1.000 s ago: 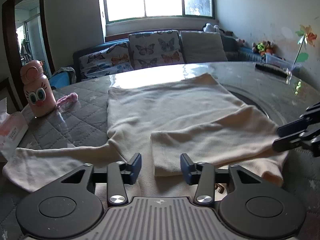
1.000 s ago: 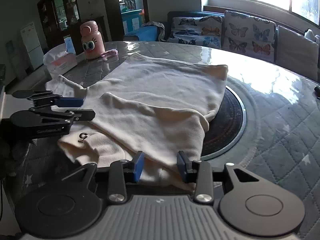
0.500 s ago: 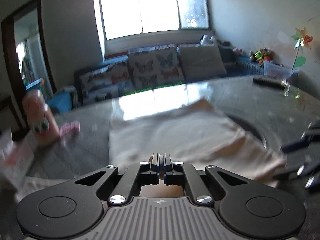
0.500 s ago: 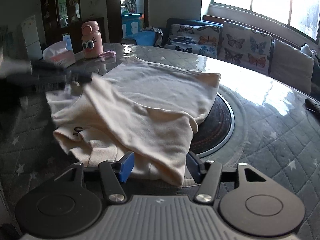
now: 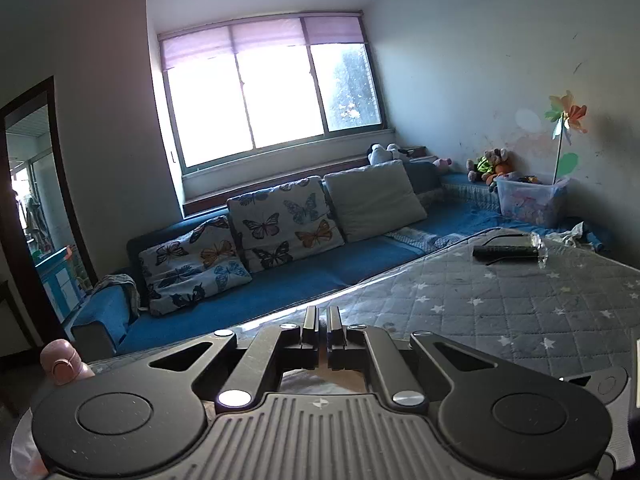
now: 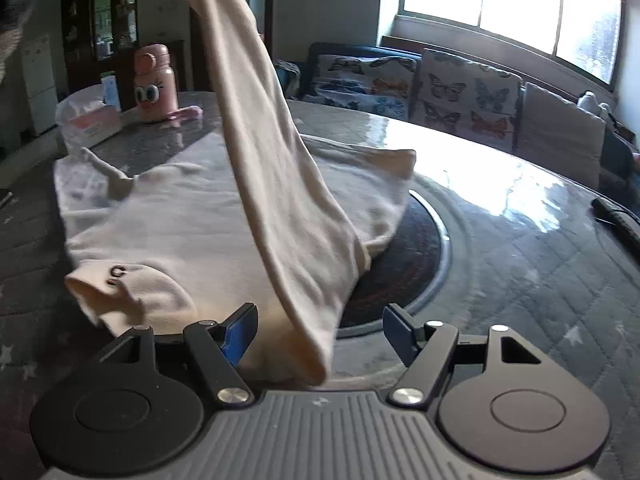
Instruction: Fold clothes
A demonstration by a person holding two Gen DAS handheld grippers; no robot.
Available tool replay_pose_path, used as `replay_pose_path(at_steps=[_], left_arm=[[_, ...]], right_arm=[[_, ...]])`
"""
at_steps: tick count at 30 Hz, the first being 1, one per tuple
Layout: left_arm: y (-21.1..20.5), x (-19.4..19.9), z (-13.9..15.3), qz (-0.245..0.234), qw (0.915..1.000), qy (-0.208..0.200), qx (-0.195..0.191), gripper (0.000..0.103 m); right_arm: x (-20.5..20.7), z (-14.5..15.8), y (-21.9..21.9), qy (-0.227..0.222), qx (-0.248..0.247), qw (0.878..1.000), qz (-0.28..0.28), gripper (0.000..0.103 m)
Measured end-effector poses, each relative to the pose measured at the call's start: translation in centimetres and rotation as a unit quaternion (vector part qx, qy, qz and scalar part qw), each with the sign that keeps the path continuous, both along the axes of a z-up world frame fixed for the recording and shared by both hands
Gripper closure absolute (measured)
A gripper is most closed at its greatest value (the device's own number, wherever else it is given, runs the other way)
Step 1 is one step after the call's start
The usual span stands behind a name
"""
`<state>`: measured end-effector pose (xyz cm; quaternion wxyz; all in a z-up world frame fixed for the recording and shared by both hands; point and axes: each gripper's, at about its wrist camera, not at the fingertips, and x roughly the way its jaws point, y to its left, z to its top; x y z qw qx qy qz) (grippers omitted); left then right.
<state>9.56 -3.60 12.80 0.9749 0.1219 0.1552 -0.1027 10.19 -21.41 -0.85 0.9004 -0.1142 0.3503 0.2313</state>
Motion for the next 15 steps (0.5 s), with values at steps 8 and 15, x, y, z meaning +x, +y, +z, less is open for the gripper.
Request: replay_pose_path(at_steps=[8, 15], left_arm=[[3.4, -0.9, -5.4, 0.039, 0.9971, 0.064, 0.014, 0.099], [6.1, -2.8, -11.2, 0.057, 0.9892, 0.133, 0.021, 0.097]], right_arm=[[-0.5, -0.5, -2.8, 0.016, -0.015, 0.999, -0.043, 0.032], [-1.3, -0.5, -4.0, 0.032, -0.021, 0.998, -0.051, 0.030]])
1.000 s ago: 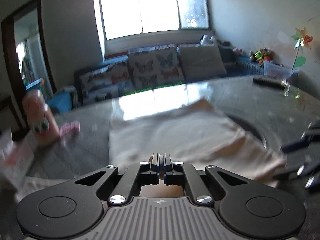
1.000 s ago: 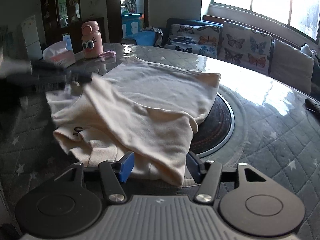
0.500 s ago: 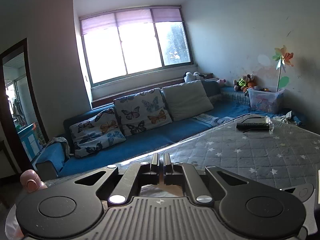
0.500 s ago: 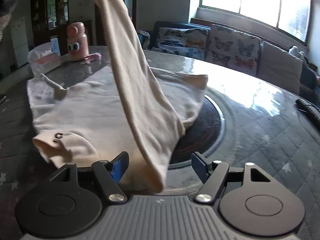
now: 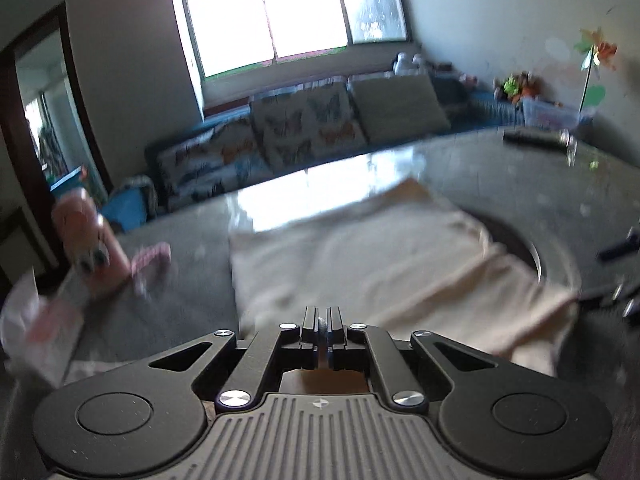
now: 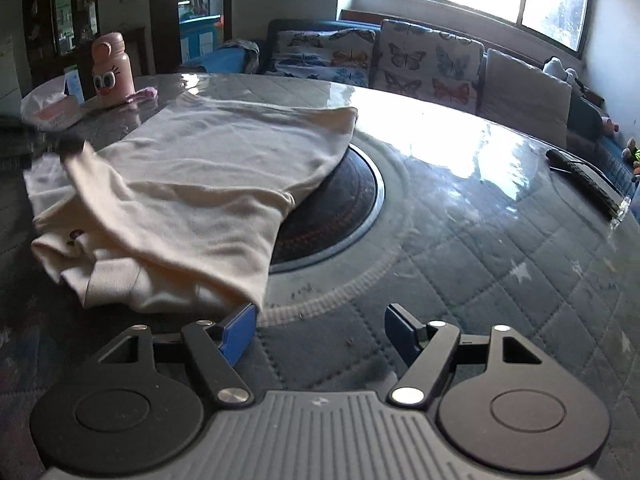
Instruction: Fold clothes
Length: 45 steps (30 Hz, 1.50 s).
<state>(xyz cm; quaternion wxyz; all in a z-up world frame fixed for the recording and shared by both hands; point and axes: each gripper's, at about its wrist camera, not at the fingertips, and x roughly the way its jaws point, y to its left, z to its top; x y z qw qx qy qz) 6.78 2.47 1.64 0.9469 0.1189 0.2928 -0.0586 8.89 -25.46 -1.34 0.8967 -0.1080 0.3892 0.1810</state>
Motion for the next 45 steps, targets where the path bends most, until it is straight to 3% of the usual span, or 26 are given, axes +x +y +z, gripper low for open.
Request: replay_pose_path(at_steps=[5, 11, 16, 24, 28, 33, 38, 40, 45], left_arm=[[1.3, -0.9, -1.5, 0.018, 0.9998, 0.013, 0.001, 0.095], [2.5, -1.4, -0.8, 0.031, 0.9994, 0.002, -0.013, 0.095], [1.8, -0.7, -0.9, 0.019, 0.9996, 0.010, -0.019, 0.094], [1.0, 1.9, -2.6, 0.005, 0.9987, 0.036, -0.035, 0.094], [1.5, 2.7, -3.3, 0.014, 0.9983, 0.041, -0.038, 0.094], [2.3, 2.2, -2.3, 0.020, 0.9977, 0.030, -0.058, 0.092], [2.4, 2.5, -2.9, 0.025, 0.9979, 0.040, -0.046, 0.086], [2.9, 2.1, -2.4, 0.029, 0.9979, 0.032, -0.049, 0.074], [5.4, 1.1, -1.4, 0.063, 0.9965, 0.017, -0.053, 0.065]], right_arm=[[-0.7, 1.5, -0.3, 0.002, -0.007, 1.000, 0.018, 0.032], [1.4, 3.8, 1.1, -0.012, 0.044, 0.998, 0.034, 0.049], [3.5, 3.3, 4.2, -0.004, 0.067, 0.996, 0.064, 0.071], [6.5, 0.6, 7.0, 0.012, 0.066, 0.996, 0.066, 0.074], [7.3, -0.2, 6.4, 0.018, 0.068, 0.996, 0.051, 0.083], [7.1, 0.1, 6.9, 0.007, 0.056, 0.997, 0.058, 0.080], [7.3, -0.4, 7.5, 0.007, 0.046, 0.997, 0.060, 0.078], [7.2, -0.2, 7.6, 0.005, 0.046, 0.997, 0.061, 0.069], [5.3, 0.8, 9.4, -0.001, 0.040, 0.994, 0.102, 0.055]])
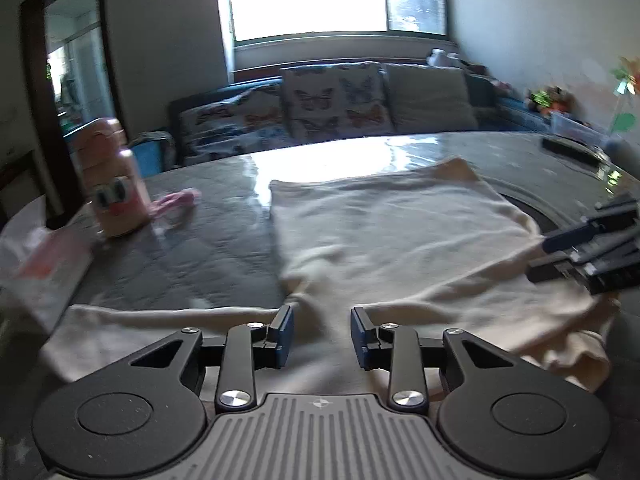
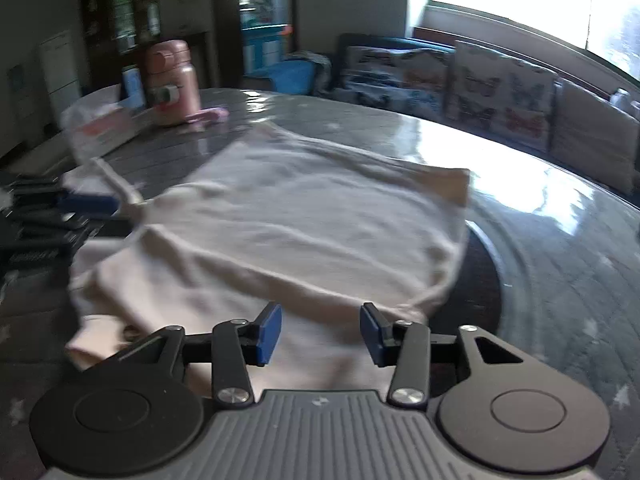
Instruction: Fold clothes
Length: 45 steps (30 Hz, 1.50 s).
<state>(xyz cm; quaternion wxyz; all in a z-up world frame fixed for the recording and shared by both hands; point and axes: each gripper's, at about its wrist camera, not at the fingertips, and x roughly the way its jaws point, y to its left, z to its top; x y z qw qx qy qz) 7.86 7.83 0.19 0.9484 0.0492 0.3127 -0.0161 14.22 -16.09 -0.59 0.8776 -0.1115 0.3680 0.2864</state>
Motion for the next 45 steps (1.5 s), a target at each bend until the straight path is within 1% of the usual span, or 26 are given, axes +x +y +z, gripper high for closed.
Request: replay_pose_path(at_steps=[1, 3, 7, 13, 16, 18, 21, 25, 28, 31, 34, 36, 38, 39, 40, 42, 44, 45], left_arm=[[0.6, -0.2, 0.1, 0.010, 1.0000, -0.001, -0.001, 0.061], [1.8, -0.7, 0.2, 0.032, 0.9995, -0.003, -0.003, 0.057], [4.3, -1.5, -0.1, 0.081, 0.9967, 0.000, -0.003, 0.056], [8.2, -2.2, -0.5, 0.163, 0.9866, 0.005, 0.004, 0.056], [9.9, -2.3, -0.6, 0.193, 0.9812, 0.005, -0.001, 0.056], [10.8, -2.4, -0.6, 0.211, 0.9775, 0.003, -0.003, 0.056], [12.0, -2.4, -0.7, 0.234, 0.9722, 0.000, -0.008, 0.056], [13.7, -2.0, -0.9, 0.265, 0.9641, -0.001, -0.021, 0.056], [14.8, -2.0, -1.0, 0.285, 0.9578, -0.001, -0.039, 0.056], [15.9, -1.8, -1.2, 0.302, 0.9517, 0.001, -0.055, 0.056], [16.7, -1.4, -1.7, 0.313, 0.9469, 0.009, -0.071, 0.057], [17.0, -1.3, -1.8, 0.317, 0.9454, 0.005, -0.076, 0.058], [17.2, -1.1, -1.8, 0.318, 0.9449, 0.004, -0.077, 0.066], [17.3, -1.0, -1.8, 0.317, 0.9451, 0.004, -0.080, 0.077], [17.4, -0.9, -1.8, 0.315, 0.9452, 0.004, -0.084, 0.090], [17.4, -0.8, -1.6, 0.317, 0.9437, 0.002, -0.095, 0.096], [16.8, -0.9, -1.0, 0.314, 0.9440, -0.005, -0.100, 0.098], [16.4, -1.0, -0.5, 0.308, 0.9460, -0.010, -0.101, 0.099]], right_arm=[[-0.4, 0.1, 0.5, 0.001, 0.001, 1.000, 0.010, 0.052], [-1.3, 0.3, 1.9, 0.000, 0.000, 0.999, 0.035, 0.052], [-2.4, 0.3, 4.6, 0.000, -0.001, 0.997, 0.073, 0.051], [-3.0, -0.1, 8.5, -0.010, -0.012, 0.995, 0.102, 0.050], [-3.3, -0.3, 9.6, -0.007, -0.011, 0.994, 0.111, 0.049], [-3.8, -0.6, 10.3, -0.010, -0.019, 0.992, 0.122, 0.049], [-4.6, -0.2, 10.7, -0.034, -0.025, 0.991, 0.128, 0.047], [-4.8, -0.6, 11.2, -0.032, -0.033, 0.989, 0.138, 0.047], [-4.7, 0.1, 10.5, -0.029, -0.021, 0.990, 0.135, 0.043], [-4.8, 0.7, 10.0, -0.036, -0.020, 0.990, 0.132, 0.043], [-4.6, 1.1, 9.3, -0.035, -0.015, 0.991, 0.124, 0.042], [-4.7, 1.1, 8.8, -0.035, -0.015, 0.992, 0.120, 0.042], [-4.7, 1.1, 8.1, -0.034, -0.015, 0.993, 0.115, 0.042], [-4.7, 1.1, 7.9, -0.034, -0.014, 0.993, 0.113, 0.042], [-4.8, 1.2, 7.6, -0.034, -0.013, 0.993, 0.111, 0.042], [-4.9, 1.3, 7.0, -0.035, -0.010, 0.994, 0.106, 0.042], [-5.0, 1.6, 6.3, -0.036, -0.004, 0.995, 0.098, 0.042], [-5.0, 1.7, 5.9, -0.035, -0.001, 0.995, 0.094, 0.042]])
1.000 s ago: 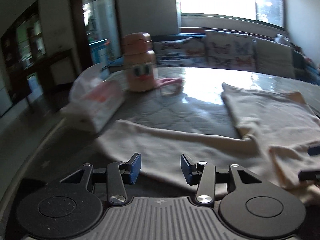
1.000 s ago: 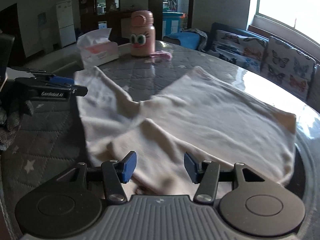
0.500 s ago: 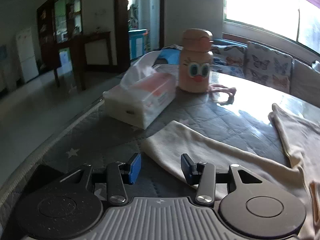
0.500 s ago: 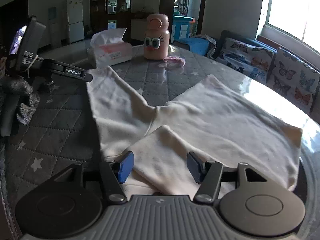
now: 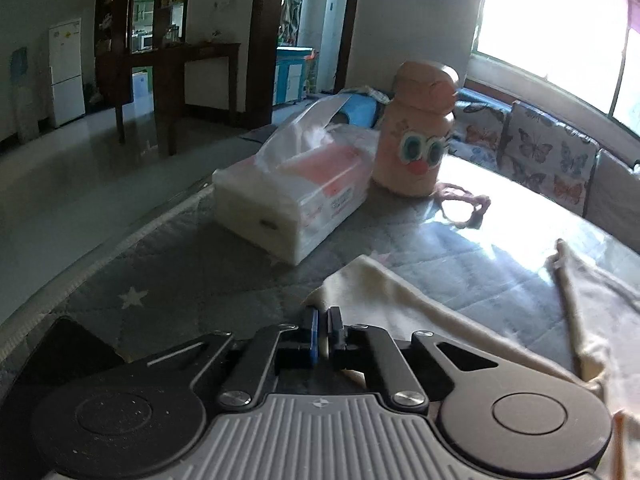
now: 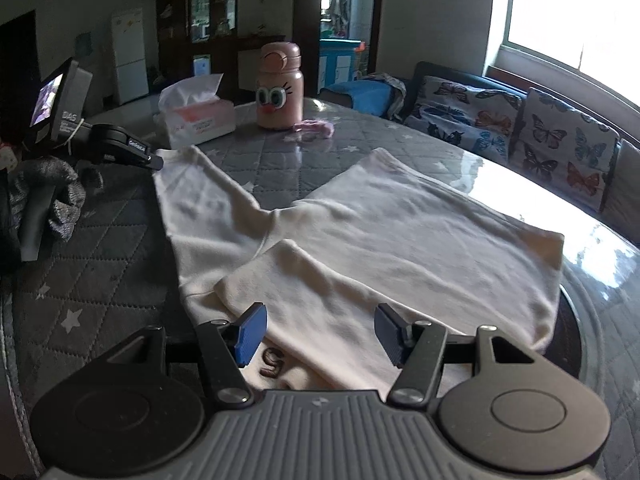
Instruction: Fold clothes
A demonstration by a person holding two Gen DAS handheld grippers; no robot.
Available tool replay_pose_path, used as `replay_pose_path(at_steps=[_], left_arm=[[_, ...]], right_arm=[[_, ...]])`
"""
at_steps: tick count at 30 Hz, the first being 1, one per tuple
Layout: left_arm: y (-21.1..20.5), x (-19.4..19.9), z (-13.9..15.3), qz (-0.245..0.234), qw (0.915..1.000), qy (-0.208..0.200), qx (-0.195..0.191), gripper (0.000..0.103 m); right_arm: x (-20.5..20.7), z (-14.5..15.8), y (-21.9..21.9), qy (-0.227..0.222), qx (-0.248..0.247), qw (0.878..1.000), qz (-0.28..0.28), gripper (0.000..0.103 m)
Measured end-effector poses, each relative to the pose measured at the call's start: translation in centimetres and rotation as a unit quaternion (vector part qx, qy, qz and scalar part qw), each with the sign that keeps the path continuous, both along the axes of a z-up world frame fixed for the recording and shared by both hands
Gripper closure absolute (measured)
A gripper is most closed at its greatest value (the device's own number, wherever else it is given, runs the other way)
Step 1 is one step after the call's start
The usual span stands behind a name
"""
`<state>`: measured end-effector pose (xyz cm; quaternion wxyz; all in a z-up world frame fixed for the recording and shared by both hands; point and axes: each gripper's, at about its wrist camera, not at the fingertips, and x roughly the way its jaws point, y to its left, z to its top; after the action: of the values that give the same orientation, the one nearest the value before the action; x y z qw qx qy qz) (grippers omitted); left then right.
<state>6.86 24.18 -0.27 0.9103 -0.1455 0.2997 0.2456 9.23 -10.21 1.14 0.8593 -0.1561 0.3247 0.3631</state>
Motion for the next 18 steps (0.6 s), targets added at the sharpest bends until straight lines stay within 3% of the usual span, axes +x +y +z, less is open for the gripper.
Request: replay_pose_path(at_steps=[4, 8, 13, 18], left_arm=[[-3.2, -0.5, 2.9, -0.048, 0.9981, -0.039, 0.004, 0.099], [-7.7, -0.7, 5.9, -0.117, 0.9904, -0.074, 0.010, 0.099], [-13.6, -0.5, 7.9, -0.206, 0.9736, -0.099, 0.000, 0.099], [-19.4, -0.2, 8.0, -0.292, 0.9504, -0.106, -0.019, 0.099]], right_arm=[[0.3, 0.5, -1.6, 0.005, 0.015, 1.000, -0.019, 0.042], [0.7, 0.9, -3.6, 0.009, 0.030, 0.999, -0.045, 0.042], [1.2, 1.4, -6.7, 0.014, 0.053, 0.995, -0.082, 0.042], [1.4, 1.5, -9.5, 0.012, 0.063, 0.991, -0.114, 0.042]])
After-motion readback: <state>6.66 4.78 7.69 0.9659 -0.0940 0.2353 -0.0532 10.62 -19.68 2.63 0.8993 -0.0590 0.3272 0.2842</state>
